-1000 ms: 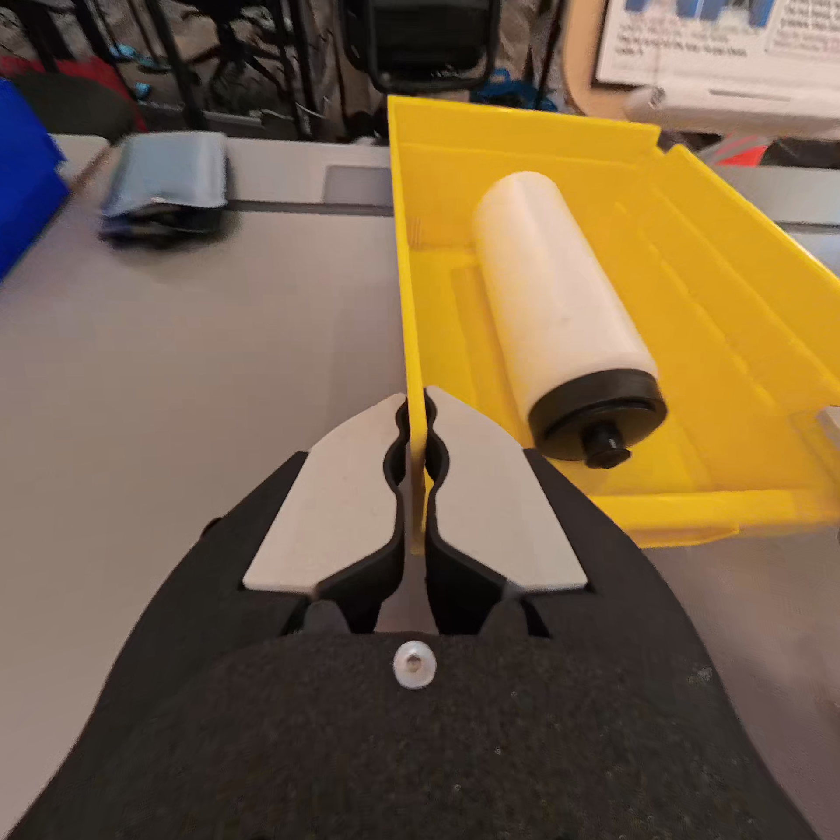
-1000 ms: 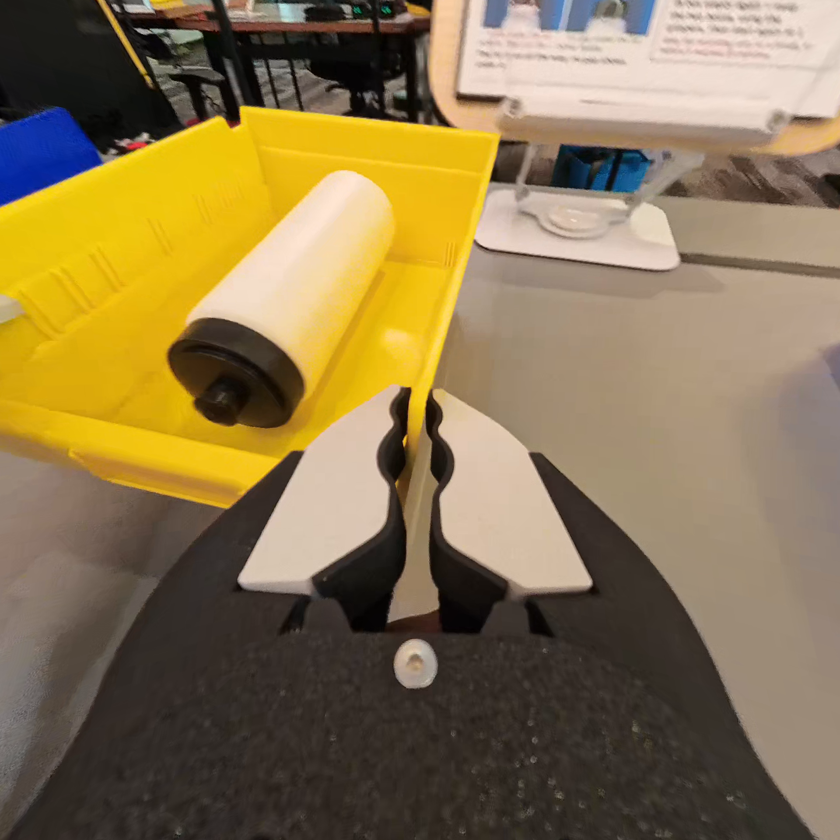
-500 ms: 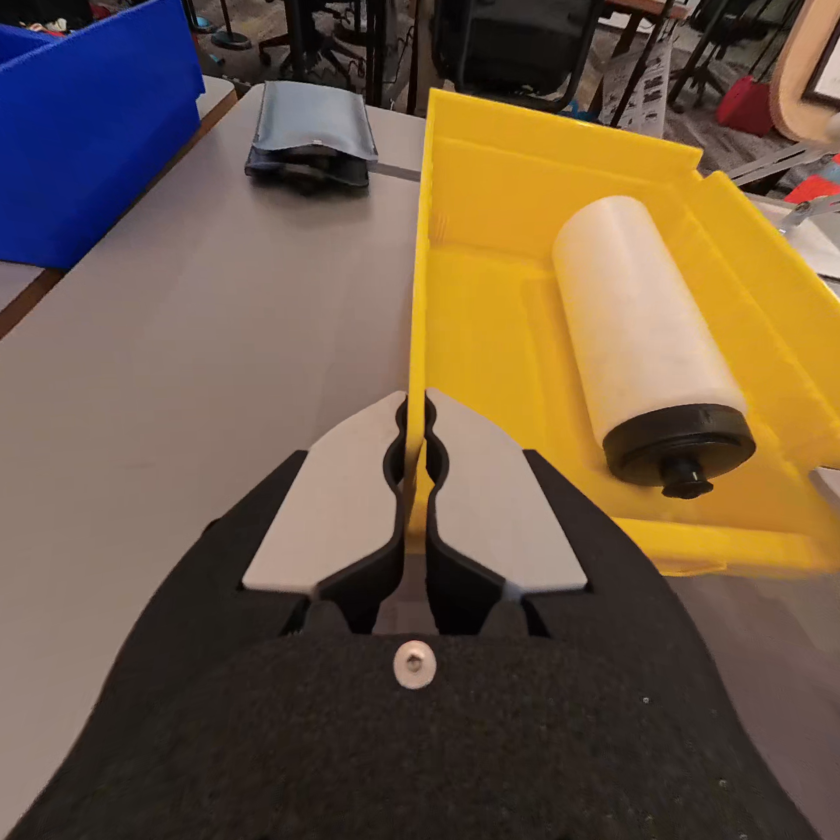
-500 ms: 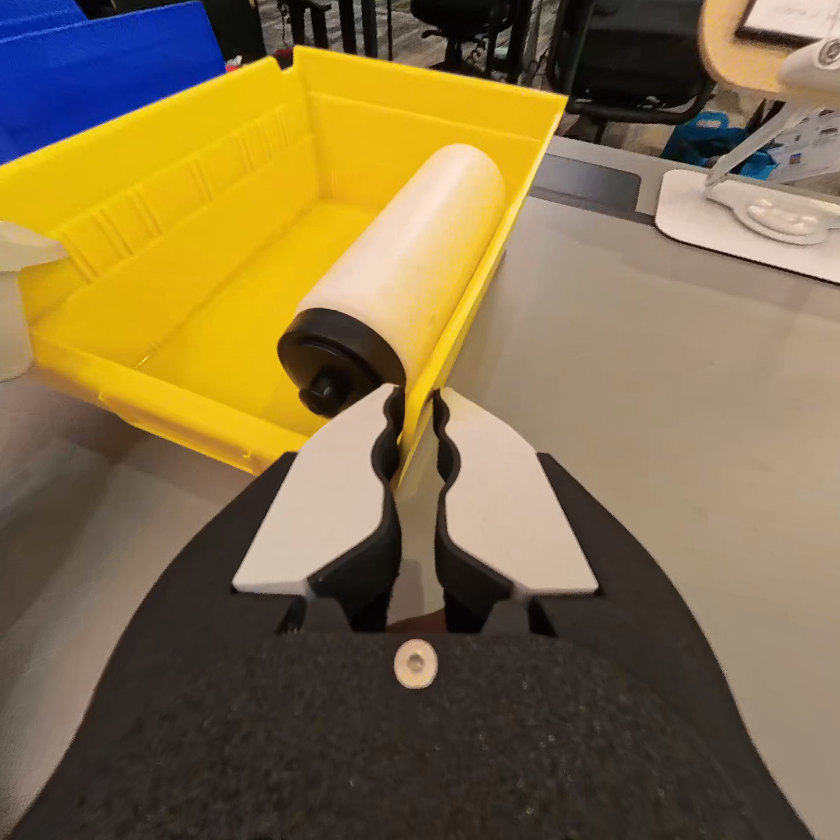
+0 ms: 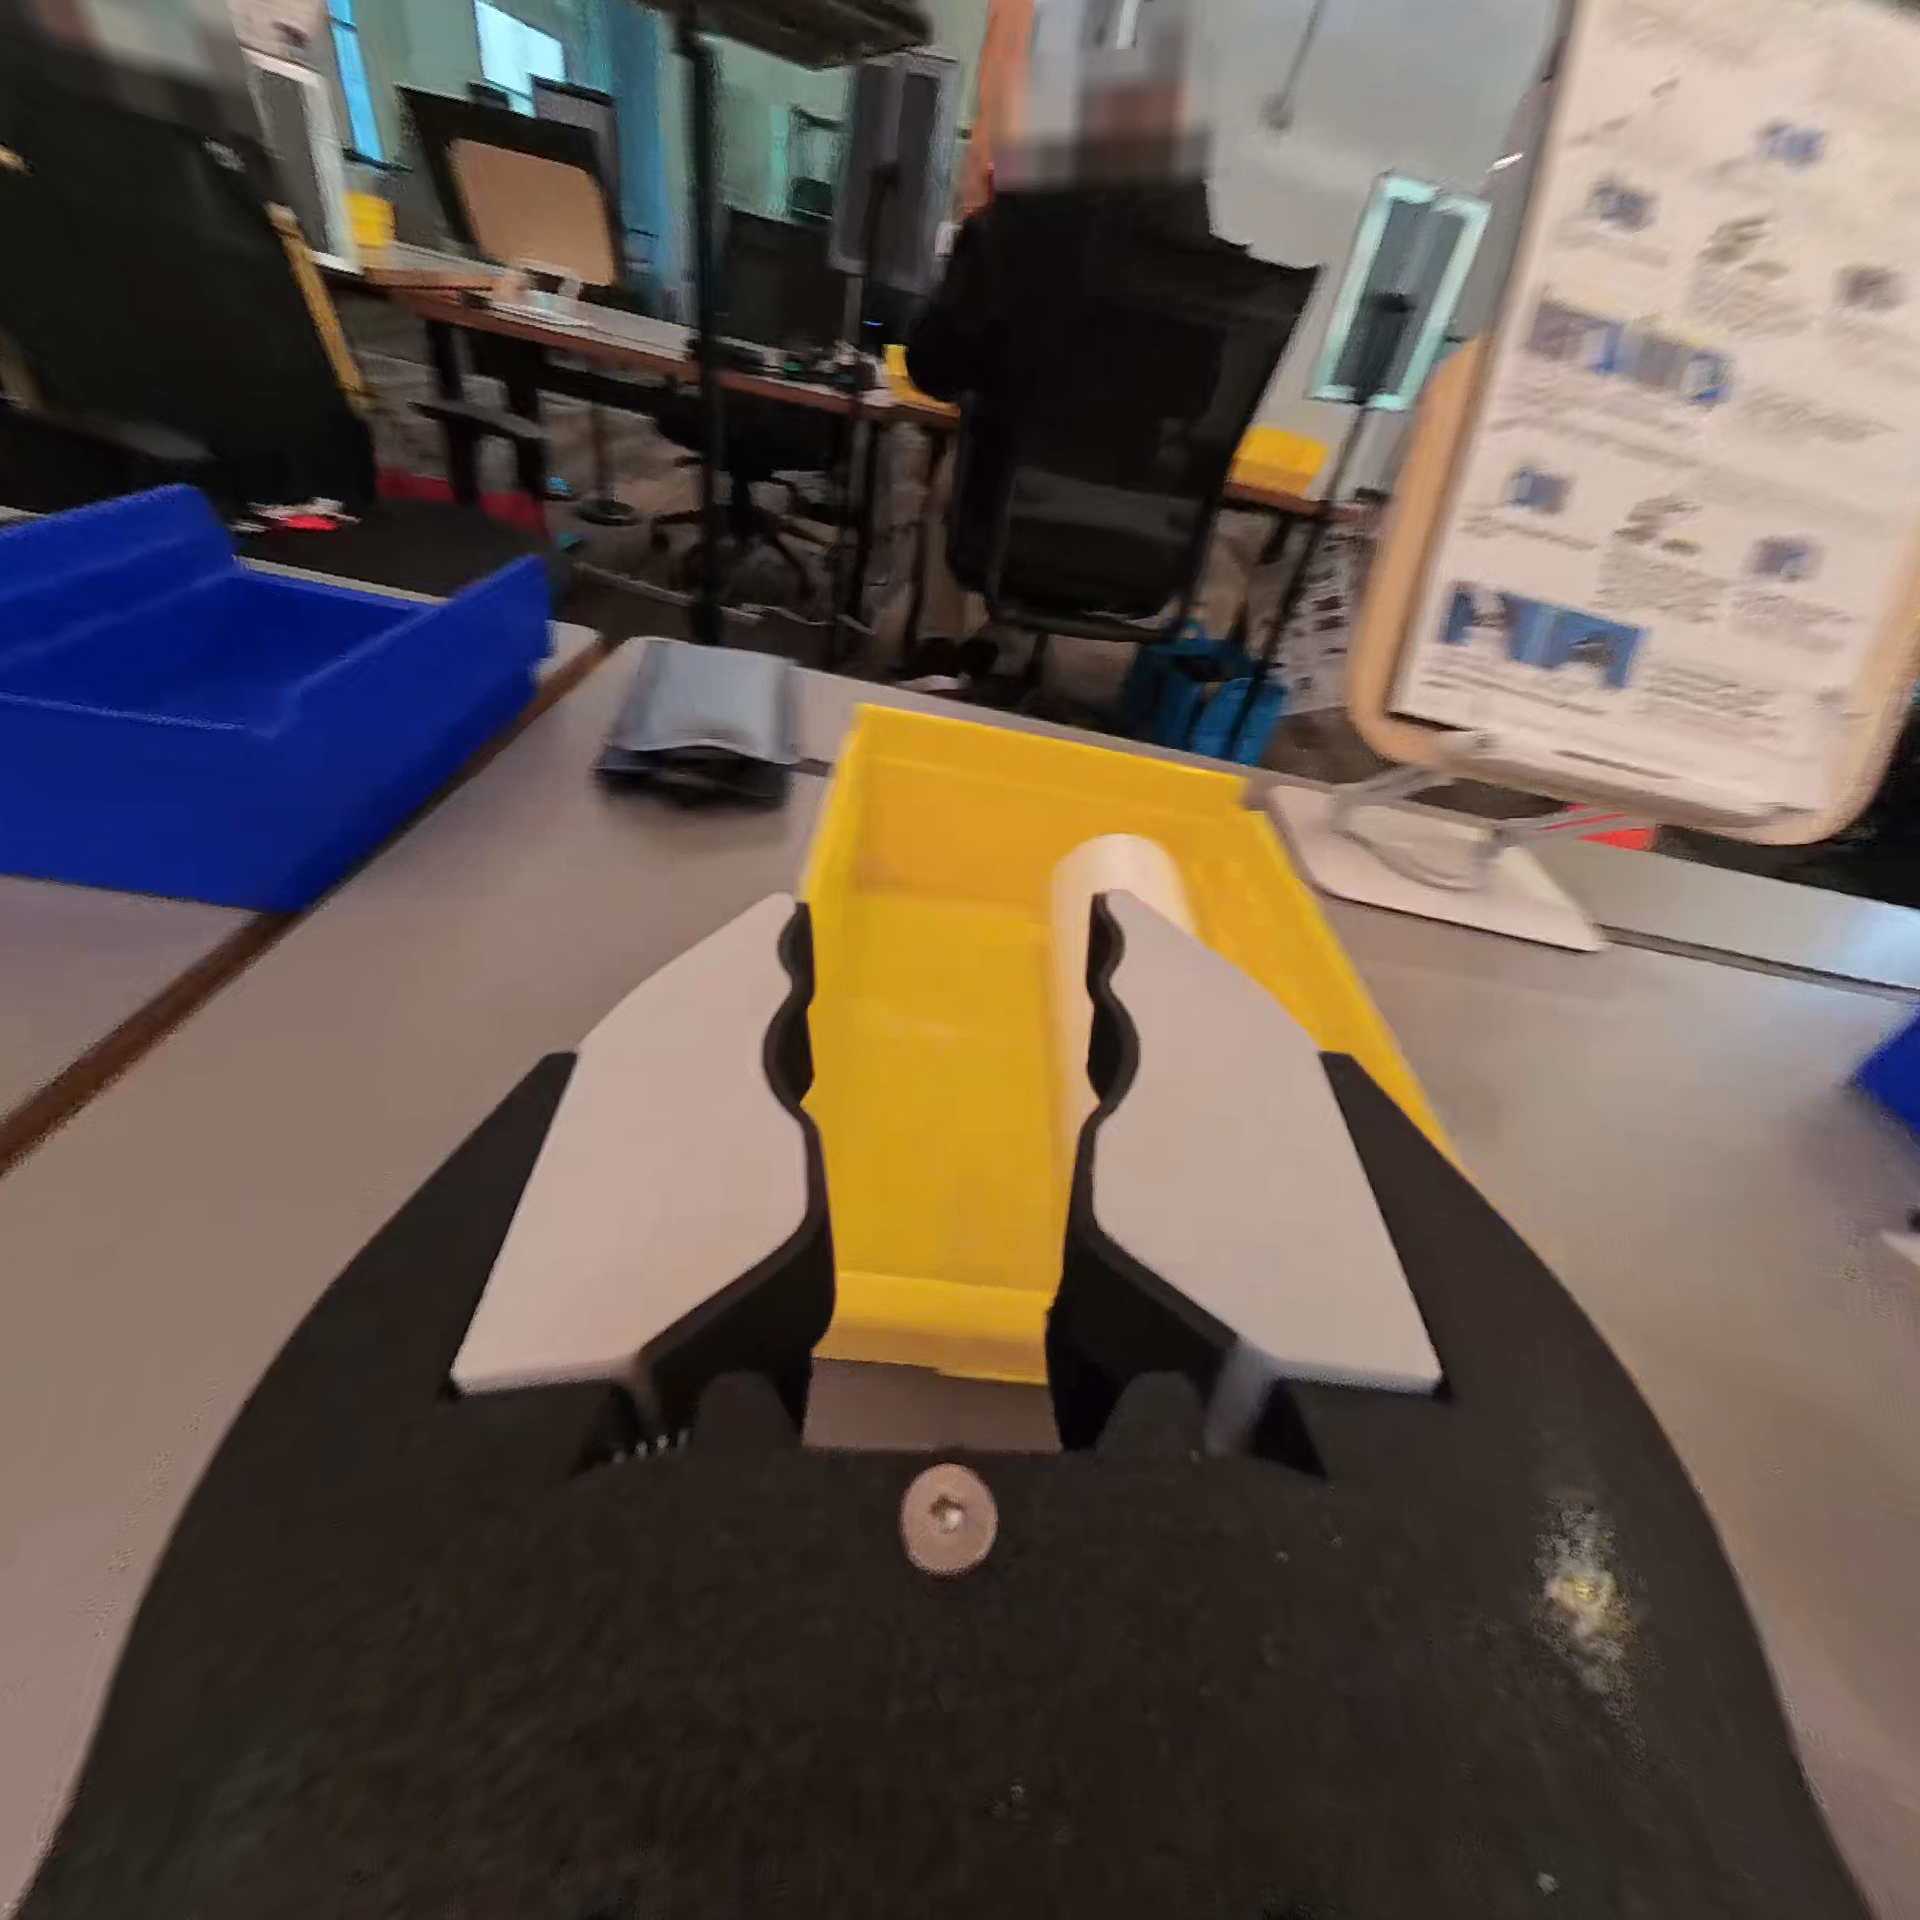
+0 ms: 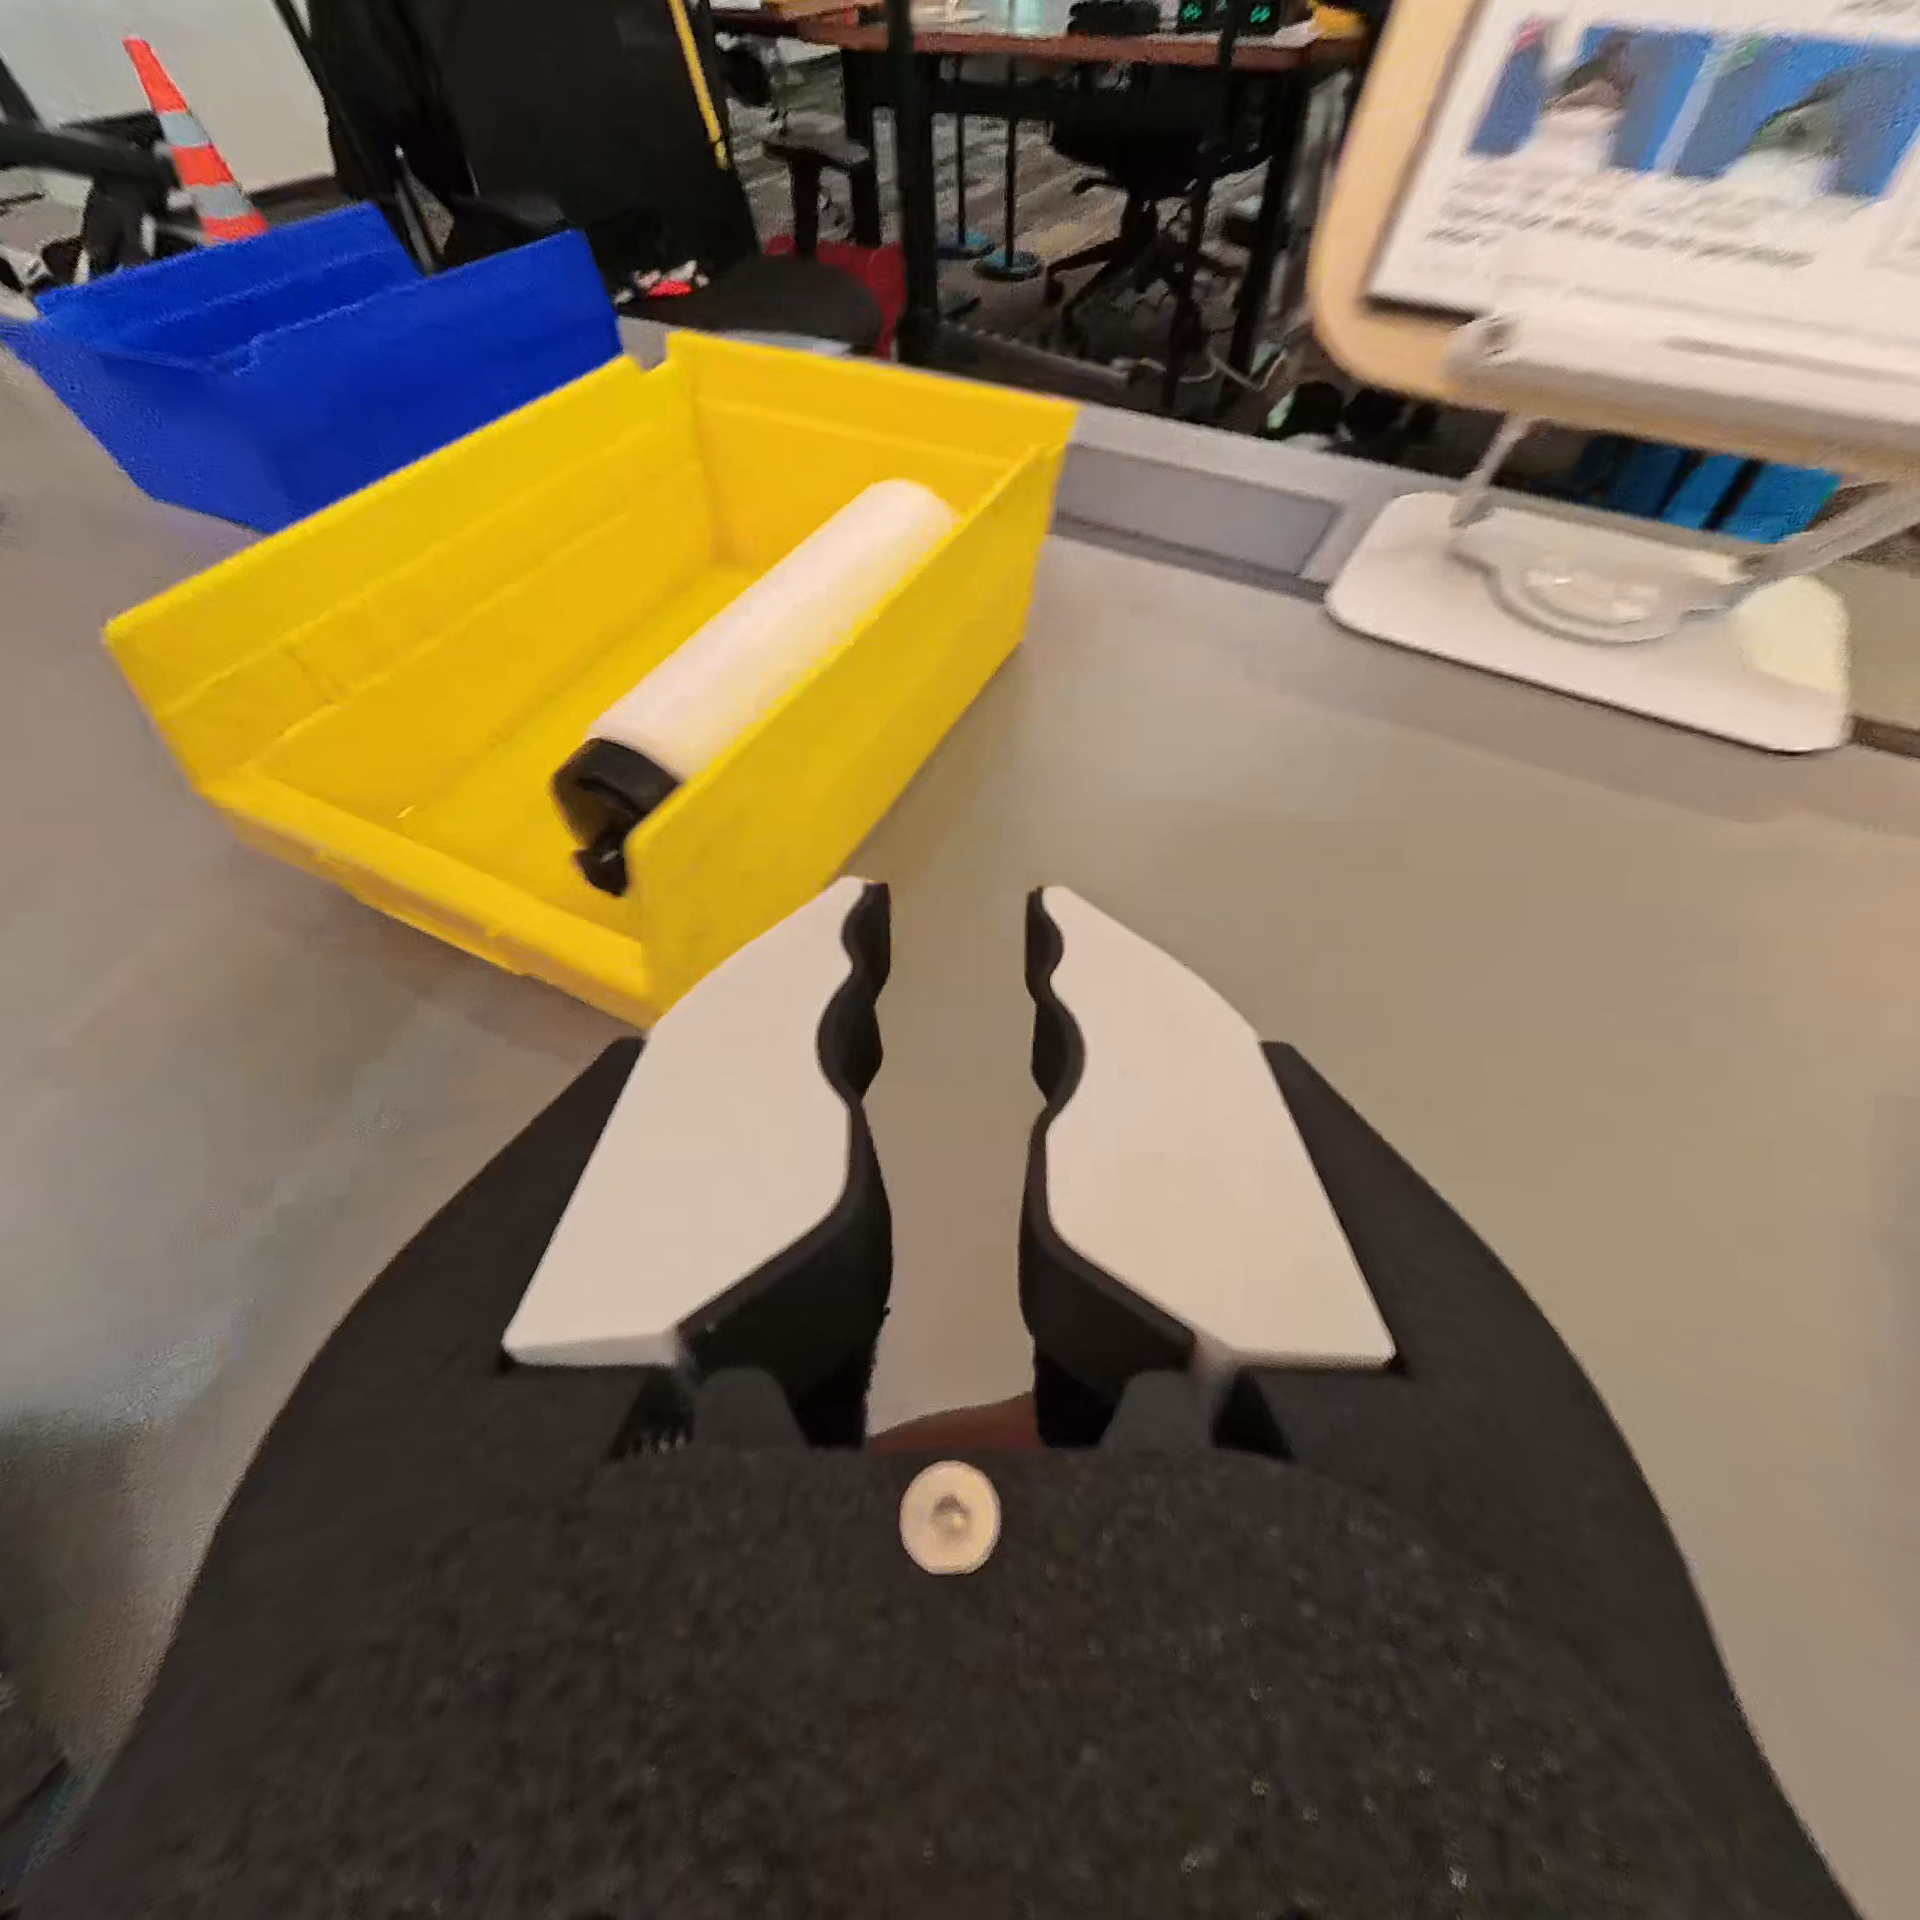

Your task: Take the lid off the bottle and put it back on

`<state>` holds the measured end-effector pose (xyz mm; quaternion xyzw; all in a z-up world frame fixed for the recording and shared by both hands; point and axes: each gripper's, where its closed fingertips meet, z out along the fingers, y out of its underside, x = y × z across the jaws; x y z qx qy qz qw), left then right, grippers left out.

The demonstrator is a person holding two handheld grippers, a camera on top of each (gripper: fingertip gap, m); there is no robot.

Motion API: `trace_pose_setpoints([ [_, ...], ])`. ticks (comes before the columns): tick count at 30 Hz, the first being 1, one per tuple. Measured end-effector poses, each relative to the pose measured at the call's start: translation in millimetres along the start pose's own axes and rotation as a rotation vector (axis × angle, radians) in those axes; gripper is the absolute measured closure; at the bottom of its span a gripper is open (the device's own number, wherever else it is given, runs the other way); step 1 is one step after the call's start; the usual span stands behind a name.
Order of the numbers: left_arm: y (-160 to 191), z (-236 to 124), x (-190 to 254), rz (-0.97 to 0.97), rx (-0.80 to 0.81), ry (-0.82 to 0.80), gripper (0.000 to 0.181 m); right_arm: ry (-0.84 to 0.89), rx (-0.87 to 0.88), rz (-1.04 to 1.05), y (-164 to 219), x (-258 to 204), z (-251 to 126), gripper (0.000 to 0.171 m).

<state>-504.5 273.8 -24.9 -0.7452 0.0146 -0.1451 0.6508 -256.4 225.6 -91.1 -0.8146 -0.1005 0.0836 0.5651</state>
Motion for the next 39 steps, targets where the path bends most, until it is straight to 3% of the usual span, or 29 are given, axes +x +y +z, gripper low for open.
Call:
trace_pose_setpoints([
  [3,15,-8,58,-0.068,-0.038,0.194,0.13,0.067,0.051,0.021,-9,68,-37,0.144],
  [7,69,-19,106,-0.053,-0.164,0.315,0.13,0.239,0.118,0.056,10,180,-103,0.141],
  [11,112,-22,122,0.028,-0.286,0.353,0.13,0.349,0.184,0.089,32,272,-175,0.133],
  [16,117,-14,121,0.033,-0.304,0.336,0.13,0.524,0.188,0.168,83,352,-241,0.124],
  [20,124,-10,114,0.073,-0.33,0.299,0.127,0.53,0.163,0.223,96,361,-243,0.125],
  [27,121,-5,107,0.103,-0.341,0.258,0.114,0.5,0.086,0.106,102,343,-221,0.126],
  [29,119,3,108,0.108,-0.427,0.27,0.106,0.507,0.088,0.088,99,342,-221,0.126],
  [31,113,20,97,0.14,-0.528,0.217,0.085,0.504,0.091,0.087,97,341,-222,0.126],
  [35,106,67,82,0.121,-0.707,0.183,0.081,0.468,0.081,0.102,97,336,-219,0.126],
  [39,138,99,72,0.071,-0.961,0.143,0.085,0.462,0.084,0.091,96,333,-221,0.126],
])
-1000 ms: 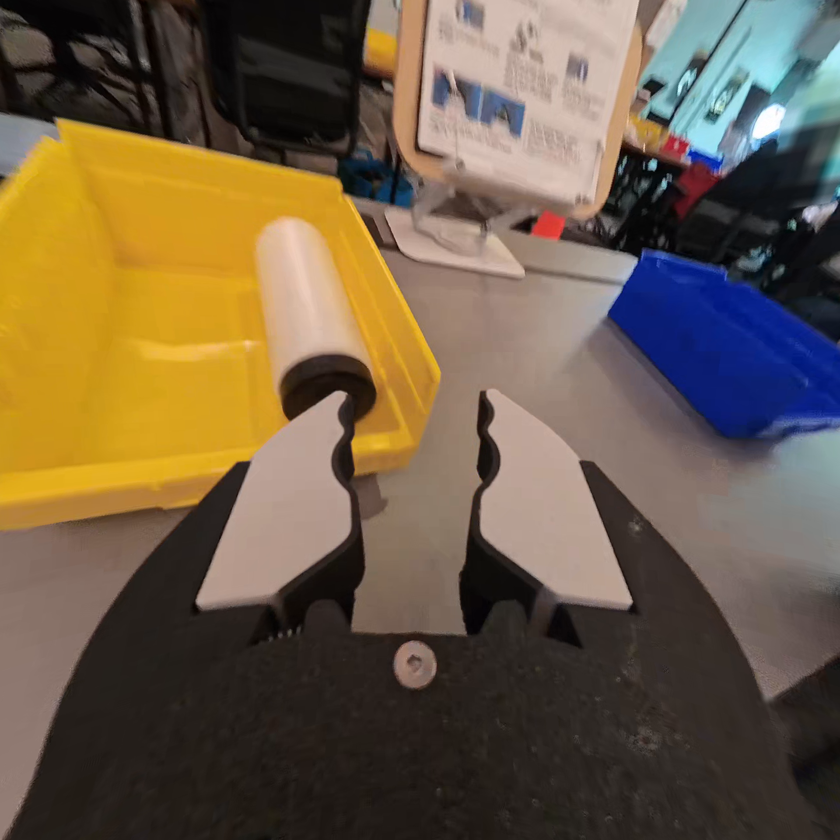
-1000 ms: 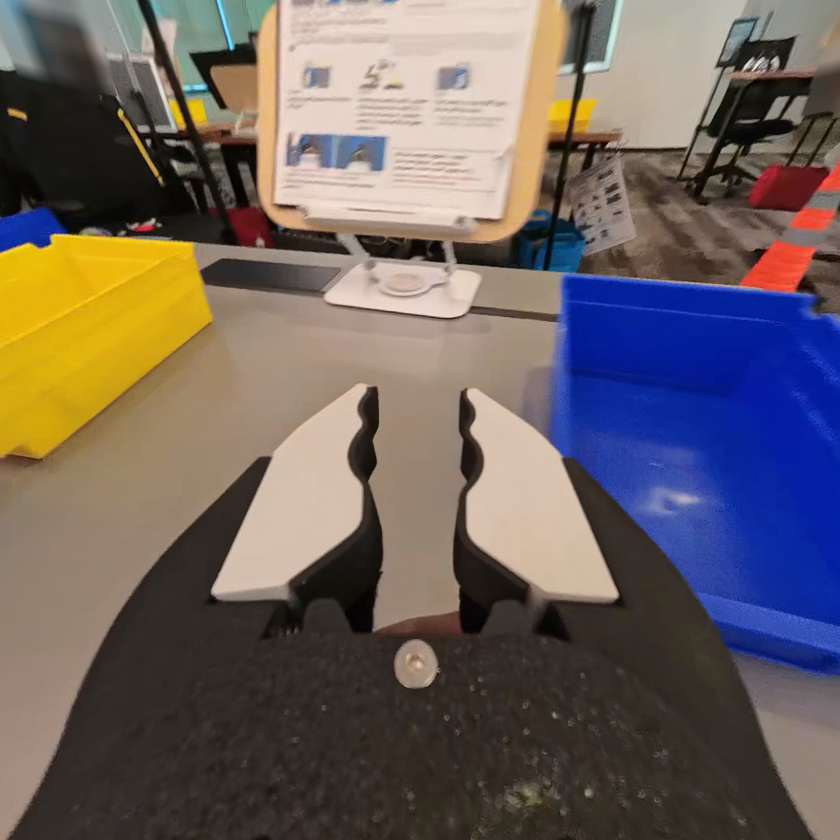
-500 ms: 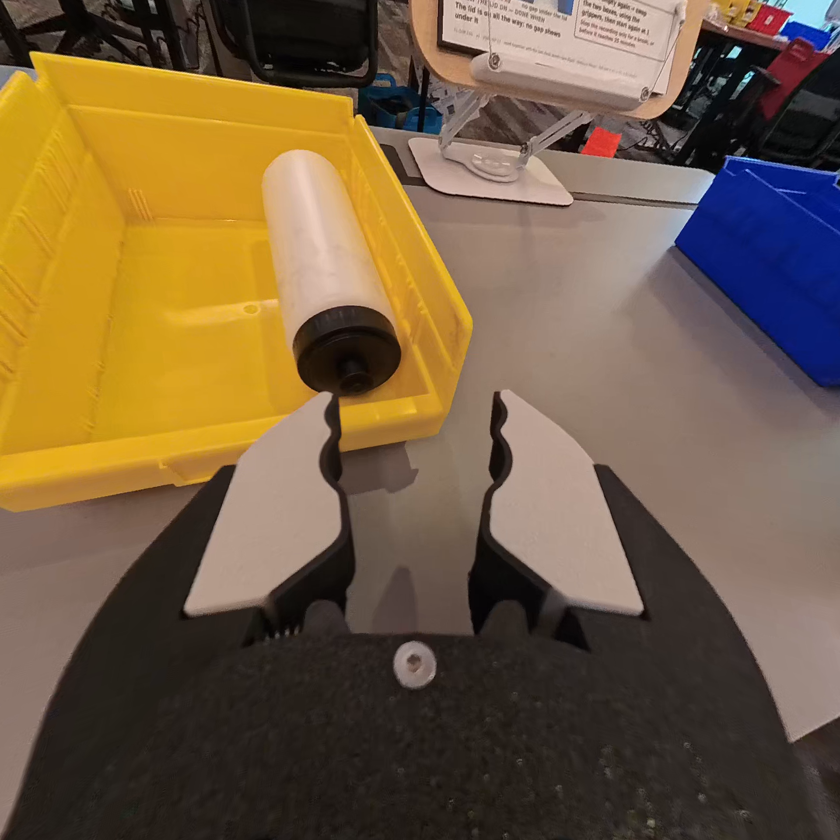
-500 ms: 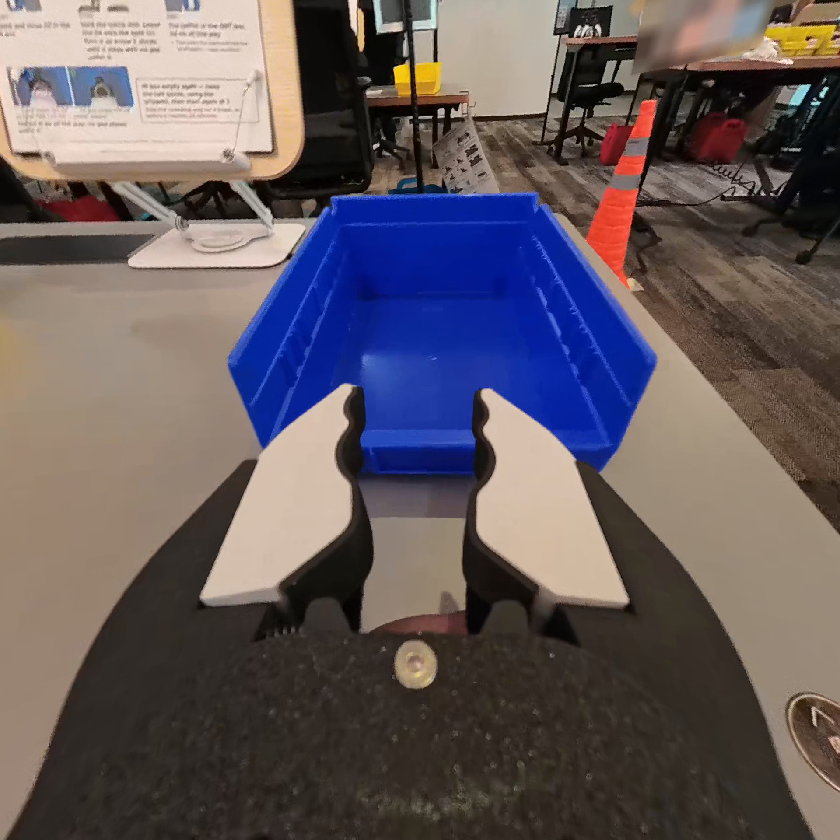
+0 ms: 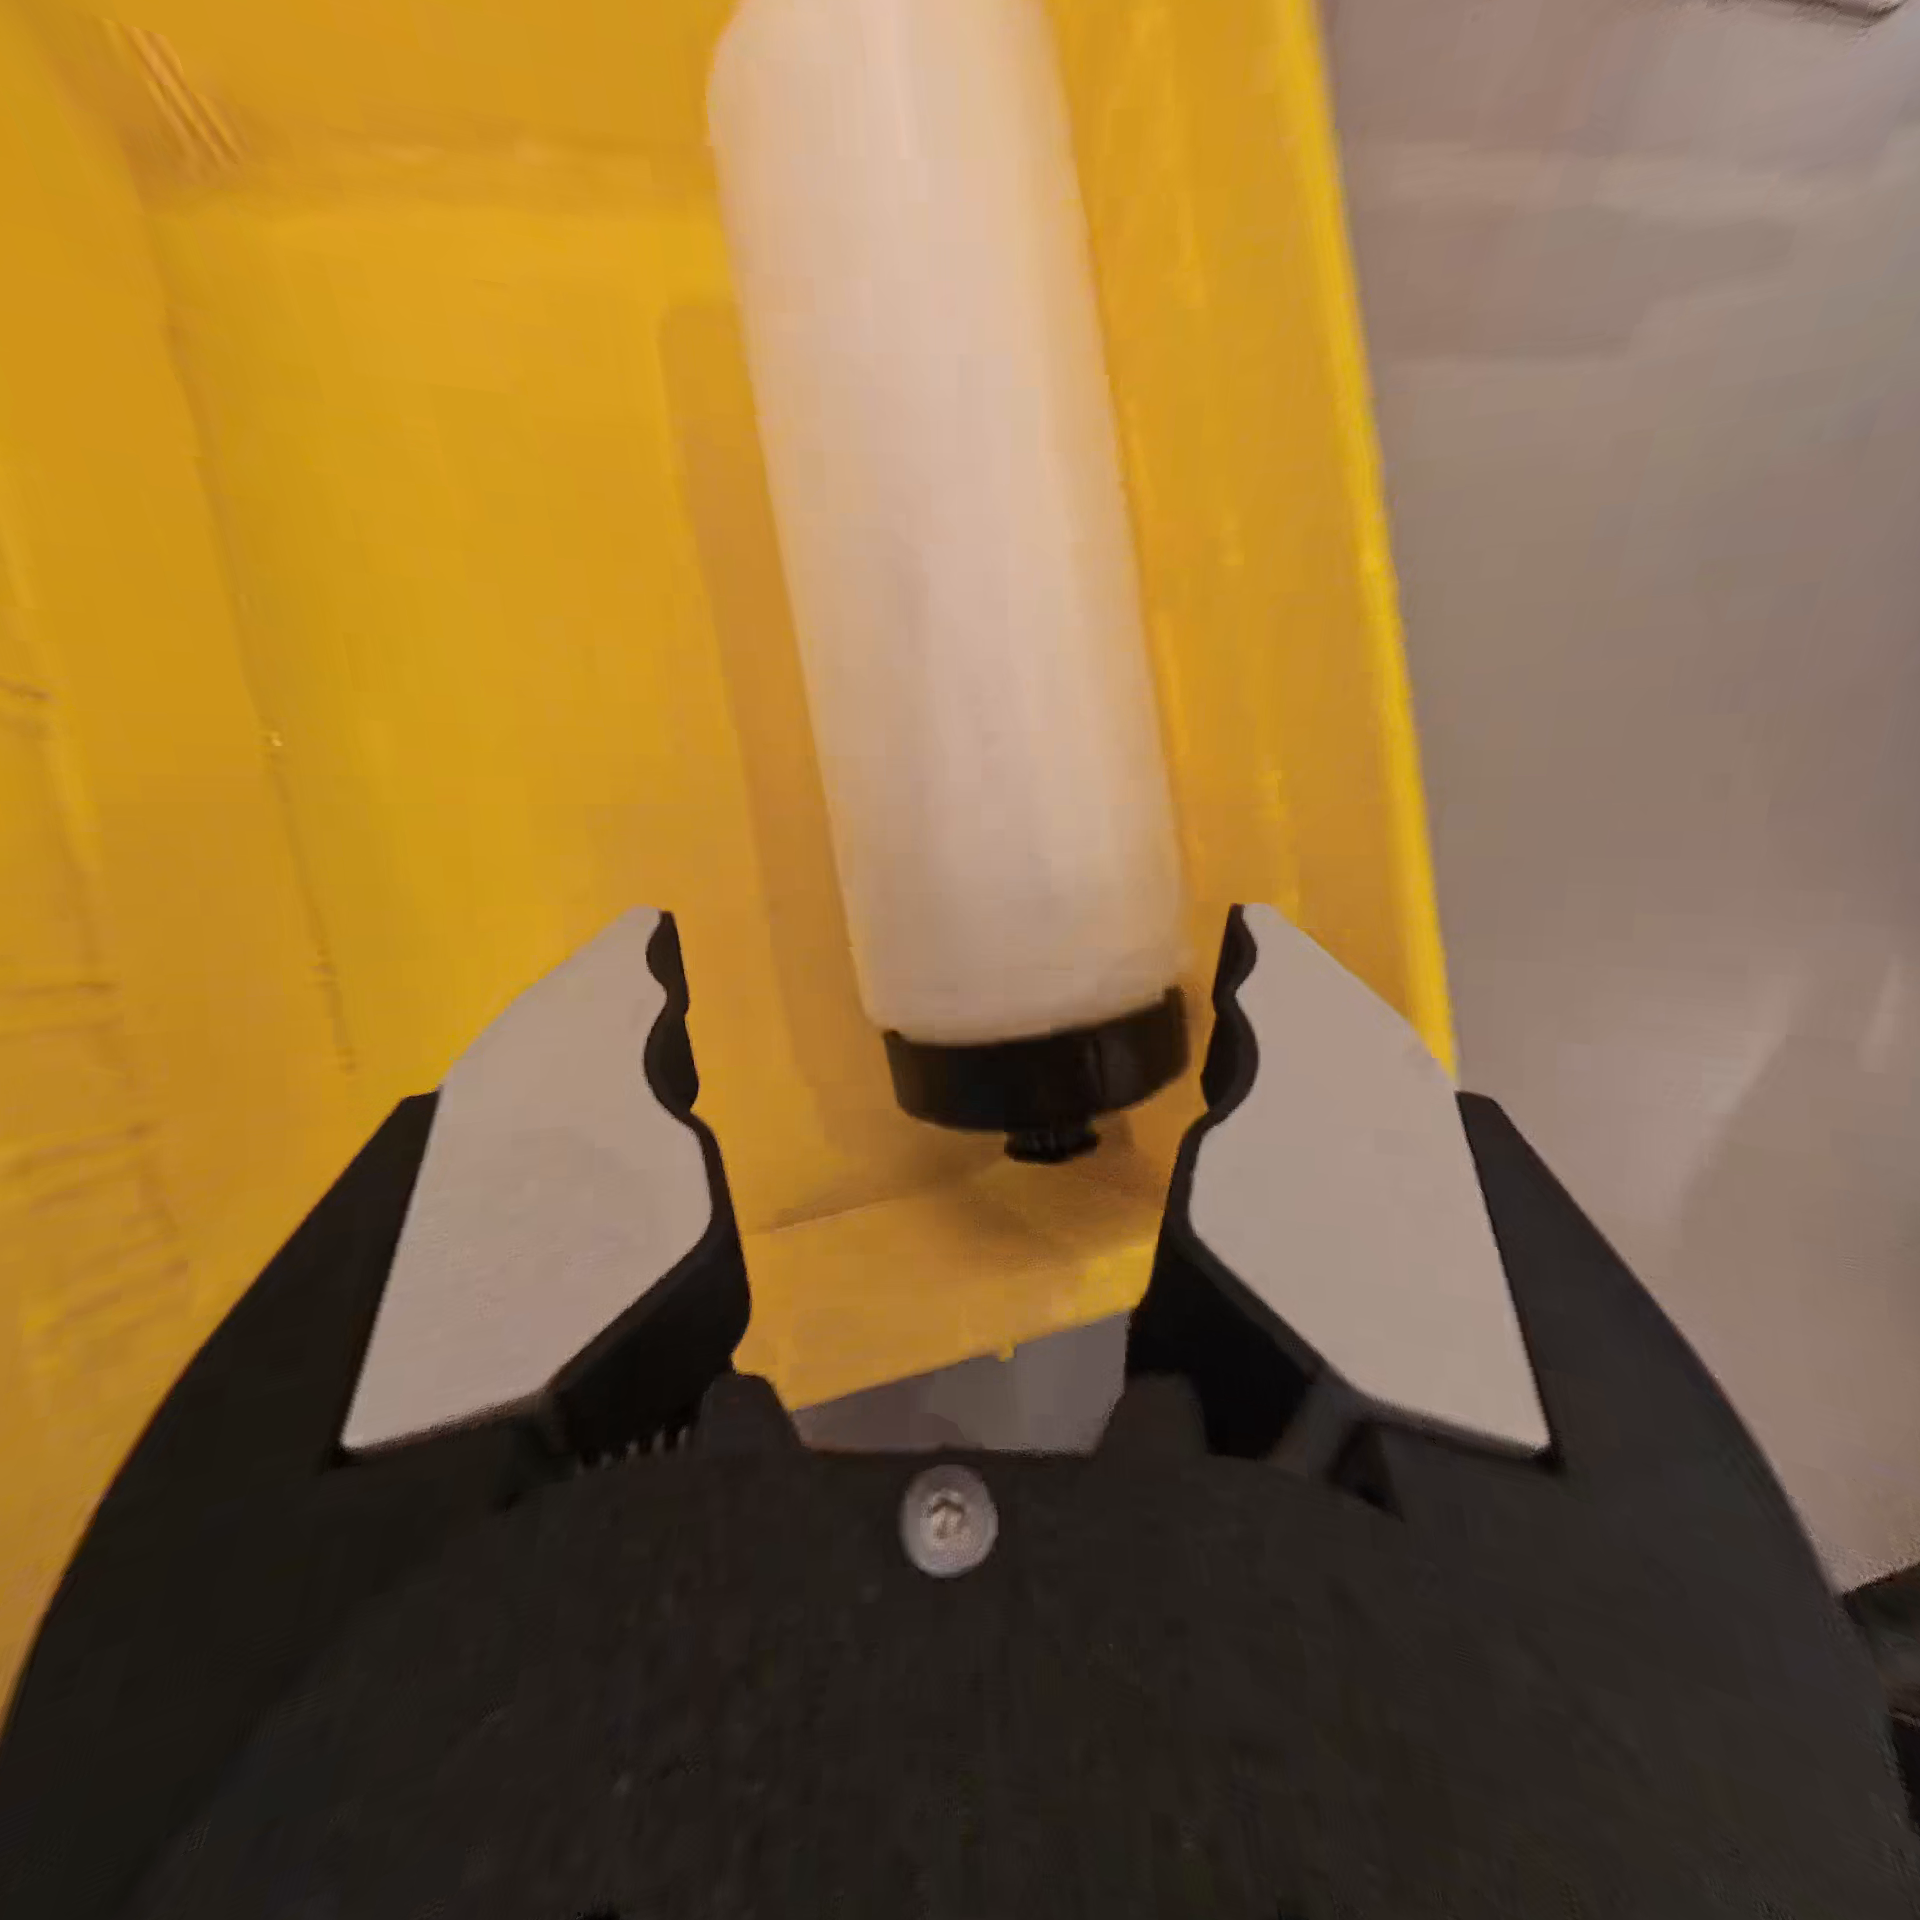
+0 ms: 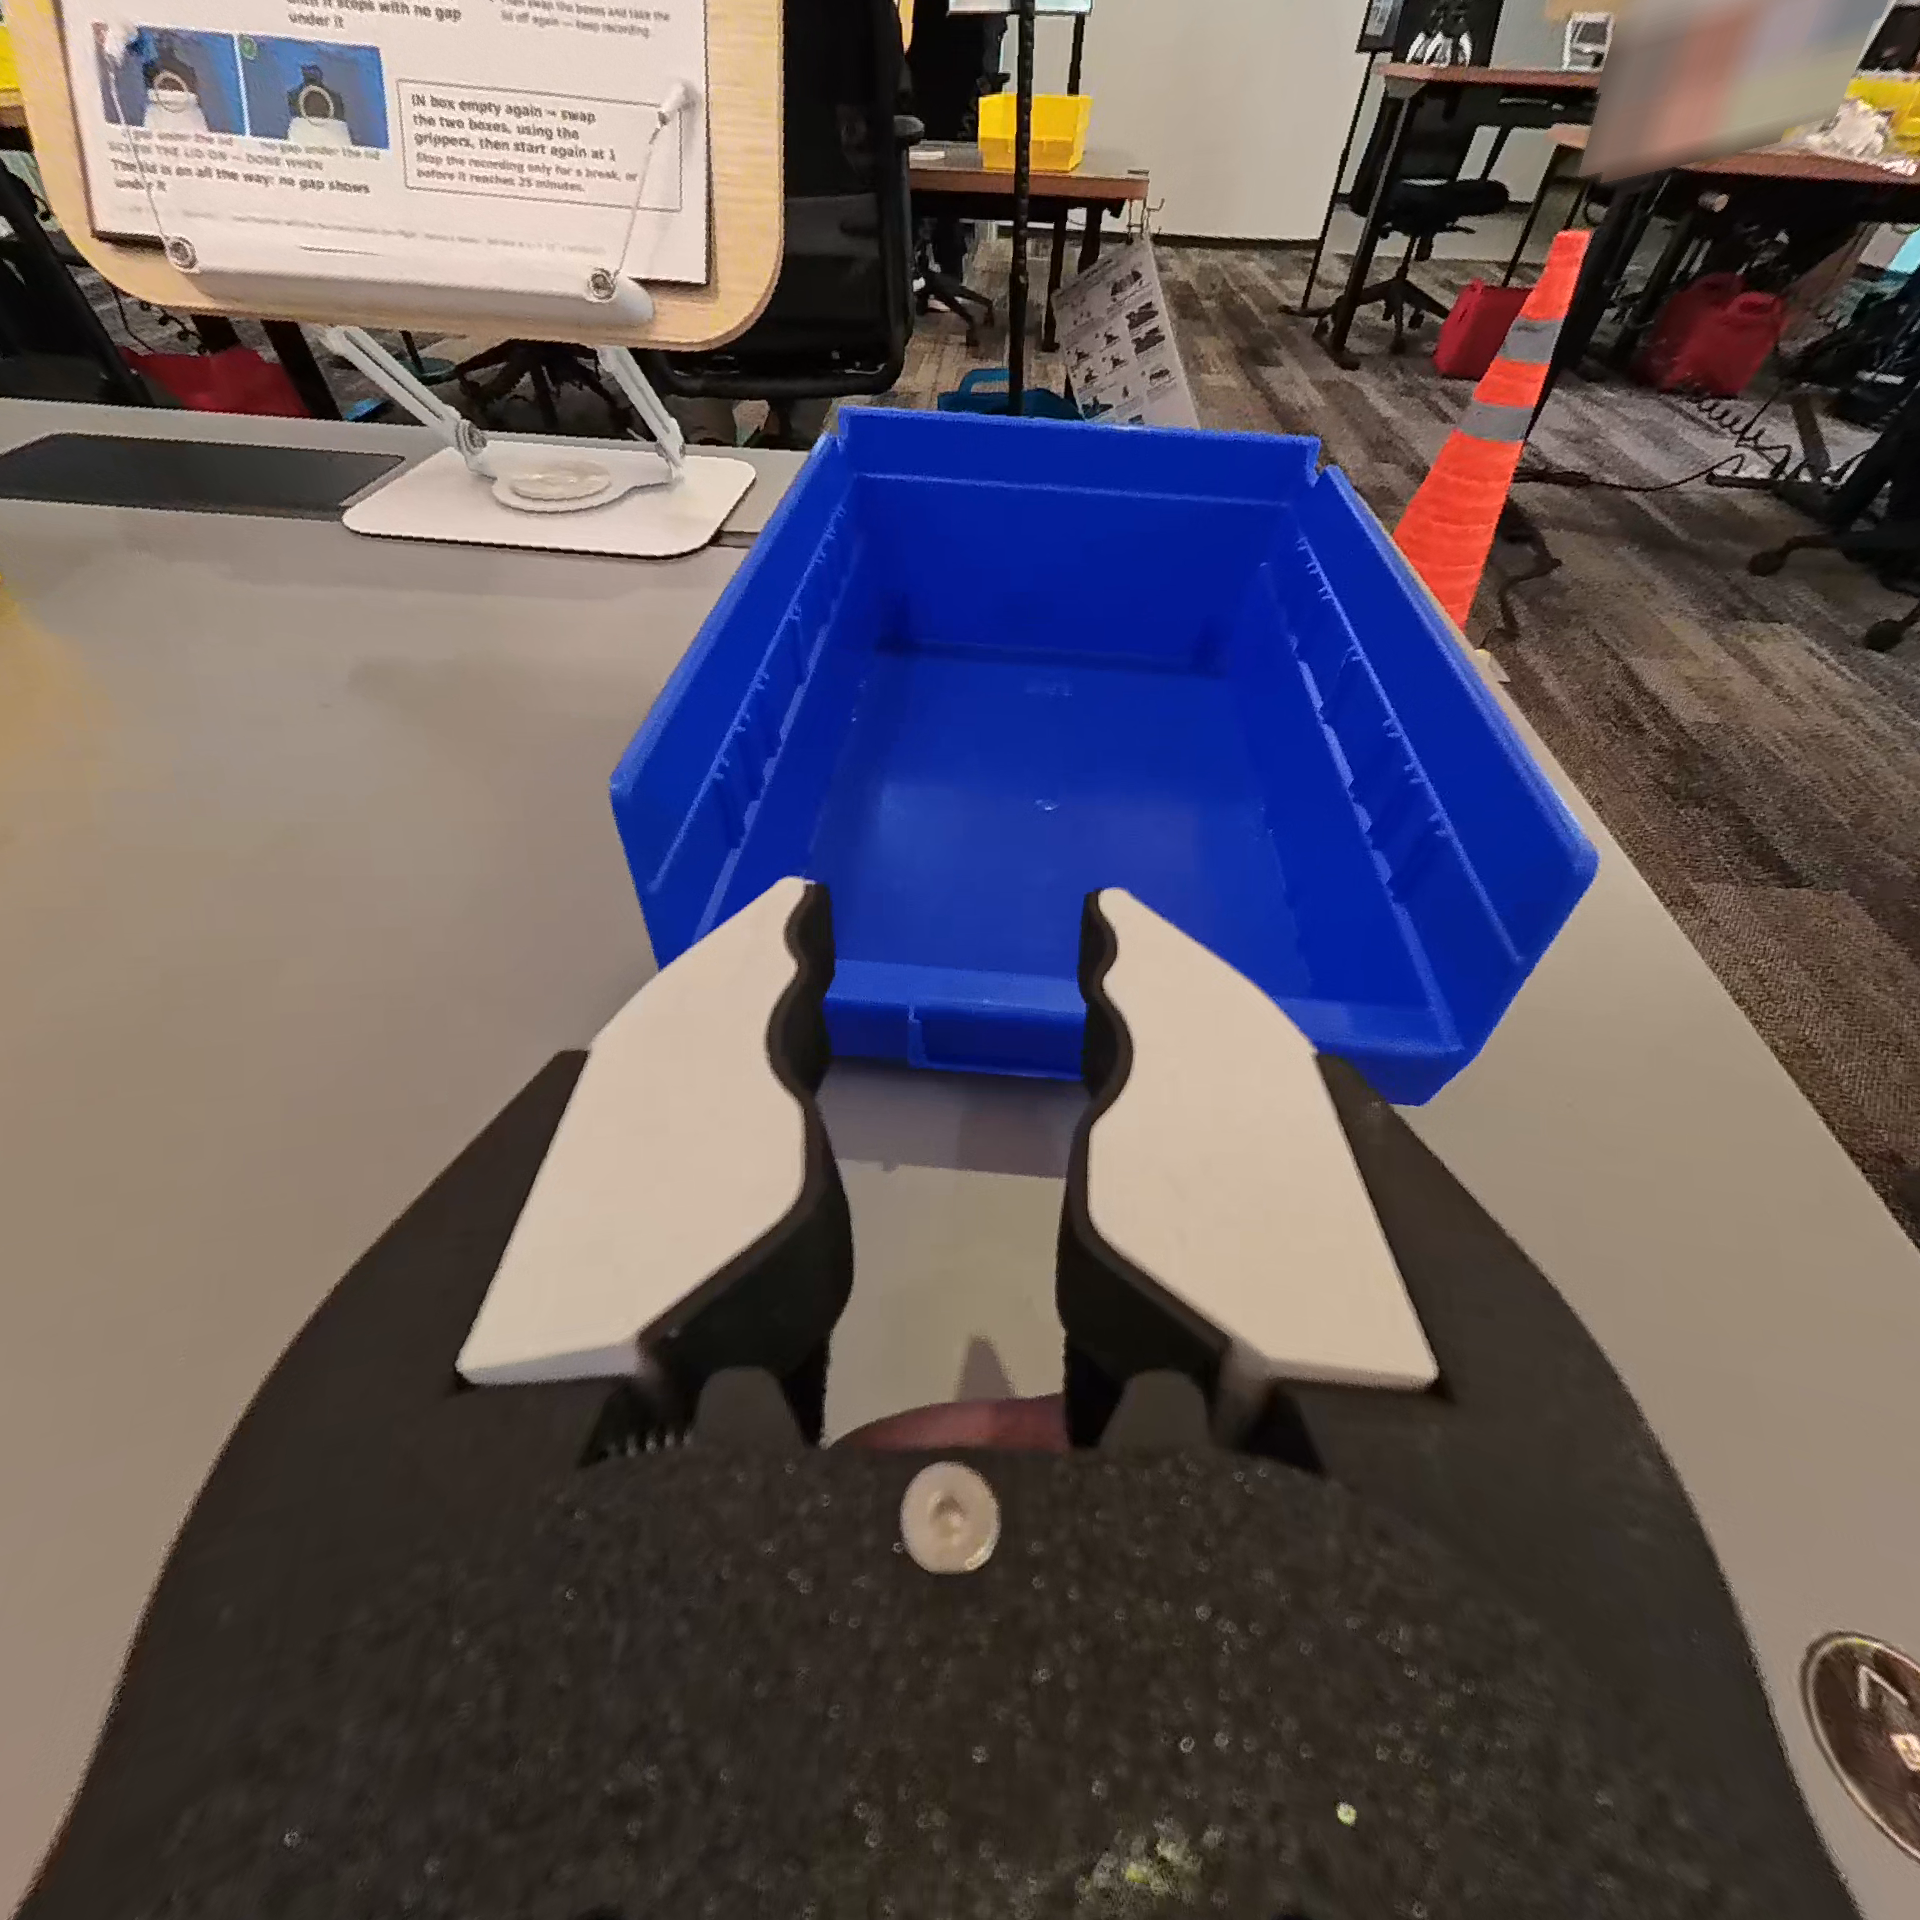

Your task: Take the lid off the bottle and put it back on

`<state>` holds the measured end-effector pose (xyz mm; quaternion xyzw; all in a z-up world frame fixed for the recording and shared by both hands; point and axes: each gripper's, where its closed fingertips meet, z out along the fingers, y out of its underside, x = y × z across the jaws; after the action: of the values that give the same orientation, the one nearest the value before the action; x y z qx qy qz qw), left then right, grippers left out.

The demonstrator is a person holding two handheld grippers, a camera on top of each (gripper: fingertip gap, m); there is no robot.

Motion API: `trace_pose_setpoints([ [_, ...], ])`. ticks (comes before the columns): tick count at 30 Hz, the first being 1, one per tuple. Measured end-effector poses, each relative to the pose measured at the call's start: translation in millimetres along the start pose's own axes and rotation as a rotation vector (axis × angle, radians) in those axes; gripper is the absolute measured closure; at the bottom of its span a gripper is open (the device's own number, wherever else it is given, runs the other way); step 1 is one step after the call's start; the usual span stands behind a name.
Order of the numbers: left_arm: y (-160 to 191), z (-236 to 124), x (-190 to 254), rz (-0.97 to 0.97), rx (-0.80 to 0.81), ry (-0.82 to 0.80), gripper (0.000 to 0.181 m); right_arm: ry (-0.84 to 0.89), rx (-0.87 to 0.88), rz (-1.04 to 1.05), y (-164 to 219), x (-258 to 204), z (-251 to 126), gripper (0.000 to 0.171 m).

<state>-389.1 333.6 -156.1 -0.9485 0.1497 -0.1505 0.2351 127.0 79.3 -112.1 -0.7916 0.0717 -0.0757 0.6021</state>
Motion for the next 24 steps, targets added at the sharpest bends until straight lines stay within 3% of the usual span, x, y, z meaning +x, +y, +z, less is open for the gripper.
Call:
trace_pose_setpoints([
  [7,14,44,5,-0.095,-0.286,0.218,0.083,-0.016,-0.011,0.009,0,-2,1,0.126],
  [8,13,43,7,-0.09,-0.296,0.254,0.095,-0.02,-0.012,0.01,0,-3,1,0.126],
  [15,11,22,-23,0.059,-0.322,0.203,0.097,-0.072,0.048,-0.071,-12,-27,-4,0.125],
  [21,-13,-39,-10,0.048,-0.327,0.386,0.097,-0.45,0.124,-0.352,-35,-133,2,0.121],
  [24,-28,-67,6,0.102,-0.335,0.394,0.097,-0.561,0.163,-0.582,-52,-196,10,0.113],
])
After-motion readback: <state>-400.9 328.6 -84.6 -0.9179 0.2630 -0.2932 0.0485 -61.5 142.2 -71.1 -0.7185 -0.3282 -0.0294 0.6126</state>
